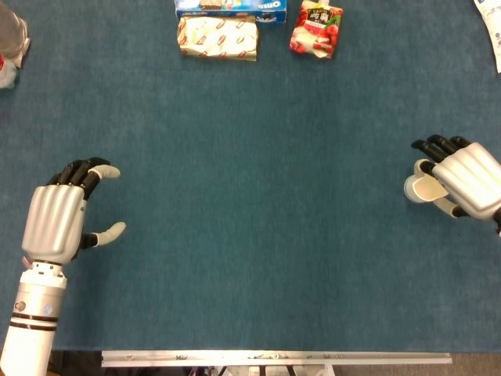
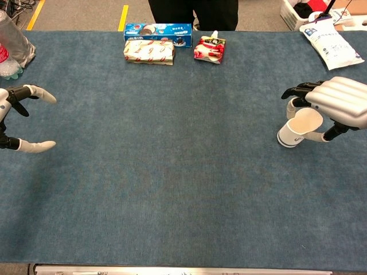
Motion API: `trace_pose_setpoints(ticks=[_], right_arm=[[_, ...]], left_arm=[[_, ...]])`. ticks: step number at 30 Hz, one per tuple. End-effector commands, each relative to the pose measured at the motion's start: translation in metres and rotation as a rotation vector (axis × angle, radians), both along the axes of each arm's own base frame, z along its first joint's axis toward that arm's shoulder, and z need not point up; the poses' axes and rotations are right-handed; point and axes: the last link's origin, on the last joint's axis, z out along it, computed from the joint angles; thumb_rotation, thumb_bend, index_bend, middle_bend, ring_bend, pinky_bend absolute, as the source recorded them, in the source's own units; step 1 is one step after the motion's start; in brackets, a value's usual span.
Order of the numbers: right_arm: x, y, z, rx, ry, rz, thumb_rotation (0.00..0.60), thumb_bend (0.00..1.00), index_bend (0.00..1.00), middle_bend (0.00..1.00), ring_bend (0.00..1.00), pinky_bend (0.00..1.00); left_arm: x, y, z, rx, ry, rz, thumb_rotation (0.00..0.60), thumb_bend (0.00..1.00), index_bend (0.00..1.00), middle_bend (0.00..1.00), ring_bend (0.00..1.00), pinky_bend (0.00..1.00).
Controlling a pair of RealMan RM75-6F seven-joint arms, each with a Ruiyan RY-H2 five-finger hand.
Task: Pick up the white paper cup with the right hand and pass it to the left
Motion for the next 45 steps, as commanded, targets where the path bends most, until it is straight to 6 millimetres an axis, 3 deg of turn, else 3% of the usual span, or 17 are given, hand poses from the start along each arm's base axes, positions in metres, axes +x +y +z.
trace_pose_setpoints(ticks=[1, 17, 33, 45], right_arm=[[0.003, -0.001, 0.002, -0.009, -0.009, 0.008, 0.600, 0.26, 0.46, 0.20, 0.16, 0.29], [0.047, -0.015, 0.008, -0.069, -0.148, 0.112, 0.600, 0.26, 0.46, 0.20, 0.16, 0.29], [0.090, -0.021, -0.006, -0.043, -0.264, 0.202, 0.600, 0.26, 0.46, 0.20, 0.16, 0.29], [0.112, -0.022, -0.015, -0.023, -0.322, 0.250, 0.600, 0.25, 0.46, 0.20, 0.16, 0.29]], left_arm=[[0.001, 0.001, -0.001, -0.001, -0.001, -0.004, 0.600, 0.00, 0.33, 0.28, 0.25, 0.40], [0.034, 0.022, -0.024, -0.091, -0.016, -0.022, 0.600, 0.00, 0.28, 0.21, 0.22, 0.40], [0.079, 0.052, -0.061, -0.137, -0.101, -0.090, 0.600, 0.00, 0.27, 0.15, 0.17, 0.34], [0.112, 0.061, -0.079, -0.214, -0.219, -0.064, 0.600, 0.00, 0.23, 0.10, 0.12, 0.30]])
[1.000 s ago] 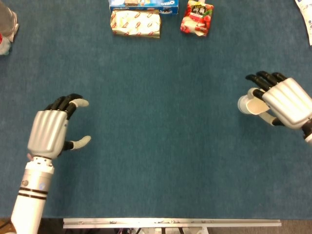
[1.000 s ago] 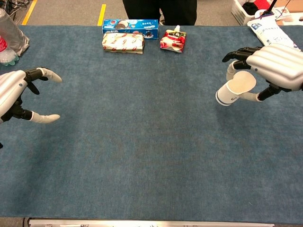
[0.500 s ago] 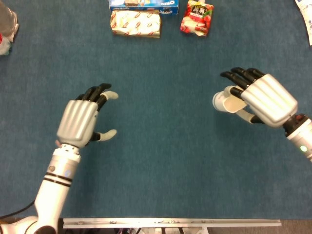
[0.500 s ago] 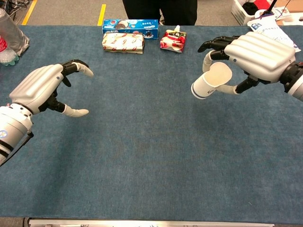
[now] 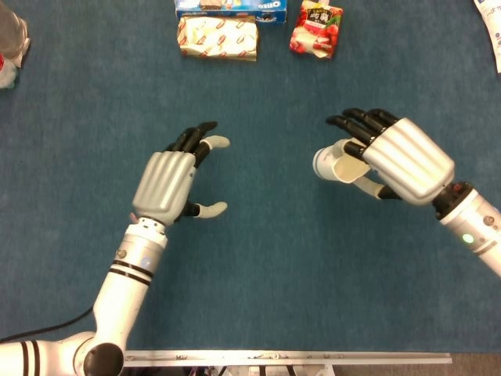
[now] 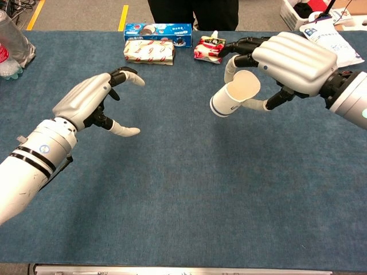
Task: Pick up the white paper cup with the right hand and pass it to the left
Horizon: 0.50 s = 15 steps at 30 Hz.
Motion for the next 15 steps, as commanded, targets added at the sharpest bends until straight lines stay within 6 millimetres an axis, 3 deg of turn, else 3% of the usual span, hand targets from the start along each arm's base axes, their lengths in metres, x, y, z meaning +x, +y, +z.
trace_pose_setpoints(ticks=[1, 15], right_arm=[[0.004, 0.000, -0.003, 0.009, -0.009, 0.009, 0.600, 0.25, 0.46, 0.20, 0.16, 0.29], [0.016, -0.002, -0.014, 0.017, -0.064, 0.033, 0.600, 0.24, 0.46, 0.20, 0.16, 0.29]], left_arm=[[0.011, 0.002, -0.004, -0.025, -0.048, 0.015, 0.600, 0.00, 0.23, 0.10, 0.12, 0.30], [0.036, 0.004, -0.021, -0.123, -0.210, 0.094, 0.600, 0.00, 0.22, 0.08, 0.11, 0.30]])
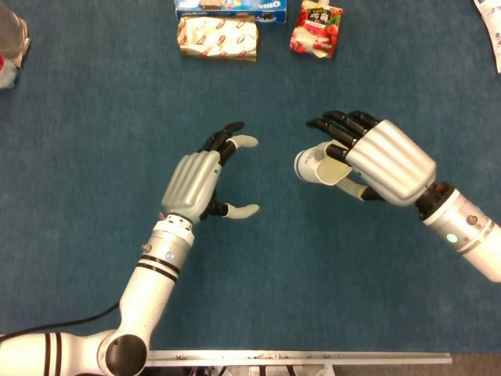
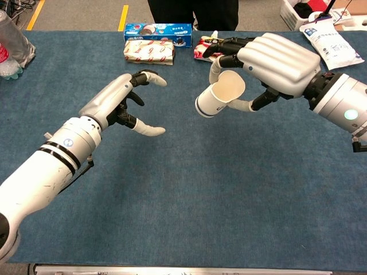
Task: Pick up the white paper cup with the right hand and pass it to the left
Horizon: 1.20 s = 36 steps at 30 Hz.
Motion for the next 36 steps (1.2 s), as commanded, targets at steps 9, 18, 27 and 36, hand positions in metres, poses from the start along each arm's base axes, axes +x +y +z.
trace_pose_setpoints(ticks=[9, 18, 27, 36], right_arm=[[0.008, -0.001, -0.005, 0.009, -0.031, 0.018, 0.600, 0.25, 0.46, 0.20, 0.16, 0.30], [0.013, -0.001, -0.009, 0.016, -0.042, 0.033, 0.600, 0.24, 0.46, 0.20, 0.16, 0.30], [0.017, 0.000, -0.012, 0.023, -0.046, 0.046, 0.600, 0.25, 0.46, 0.20, 0.16, 0.30], [0.023, 0.003, -0.018, 0.033, -0.055, 0.068, 0.600, 0.25, 0.46, 0.20, 0.16, 0.30]], left_arm=[[0.020, 0.003, -0.010, -0.009, -0.074, -0.007, 0.600, 0.00, 0.22, 0.05, 0.11, 0.30], [0.031, 0.010, -0.021, -0.016, -0.109, 0.006, 0.600, 0.00, 0.21, 0.05, 0.11, 0.30], [0.035, 0.012, -0.029, -0.037, -0.113, 0.021, 0.600, 0.00, 0.20, 0.03, 0.11, 0.30], [0.036, 0.012, -0.032, -0.053, -0.126, 0.046, 0.600, 0.00, 0.19, 0.02, 0.11, 0.30]])
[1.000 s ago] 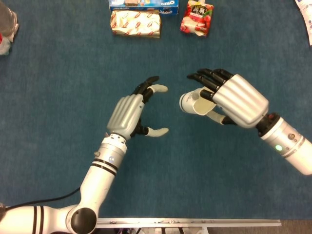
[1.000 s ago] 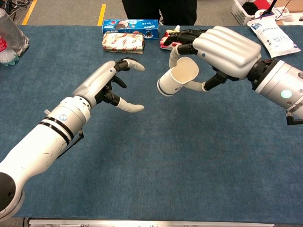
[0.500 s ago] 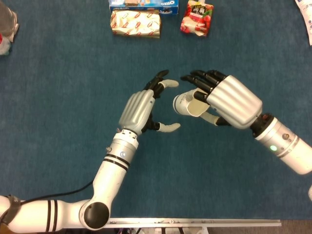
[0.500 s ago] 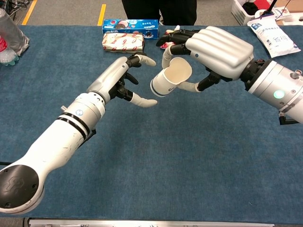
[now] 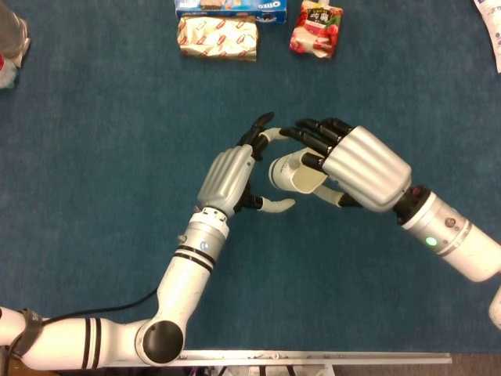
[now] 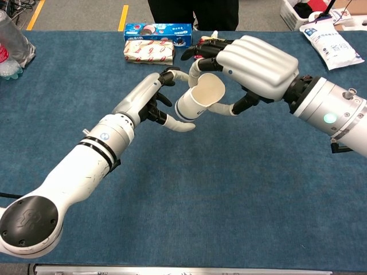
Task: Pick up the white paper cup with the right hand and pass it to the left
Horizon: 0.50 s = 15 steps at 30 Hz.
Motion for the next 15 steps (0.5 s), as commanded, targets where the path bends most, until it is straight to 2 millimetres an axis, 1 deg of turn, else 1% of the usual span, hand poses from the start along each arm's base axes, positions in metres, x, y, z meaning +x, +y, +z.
trace_pose_setpoints(ticks=[1, 11, 15], right_arm=[[0.0014, 0.0005, -0.0014, 0.000, -0.004, 0.006, 0.600, 0.25, 0.46, 0.20, 0.16, 0.30], [0.0040, 0.0009, -0.0039, -0.001, -0.021, 0.020, 0.600, 0.25, 0.46, 0.20, 0.16, 0.30], [0.0039, 0.0015, -0.0046, 0.003, -0.028, 0.021, 0.600, 0.25, 0.46, 0.20, 0.16, 0.30]], left_arm=[[-0.0001, -0.0002, -0.0008, -0.003, -0.004, 0.004, 0.600, 0.00, 0.19, 0.02, 0.11, 0.30], [-0.0014, -0.0021, -0.0042, -0.012, -0.008, 0.012, 0.600, 0.00, 0.19, 0.02, 0.11, 0.30], [-0.0017, -0.0026, -0.0053, -0.010, -0.019, 0.022, 0.600, 0.00, 0.21, 0.02, 0.11, 0.30]])
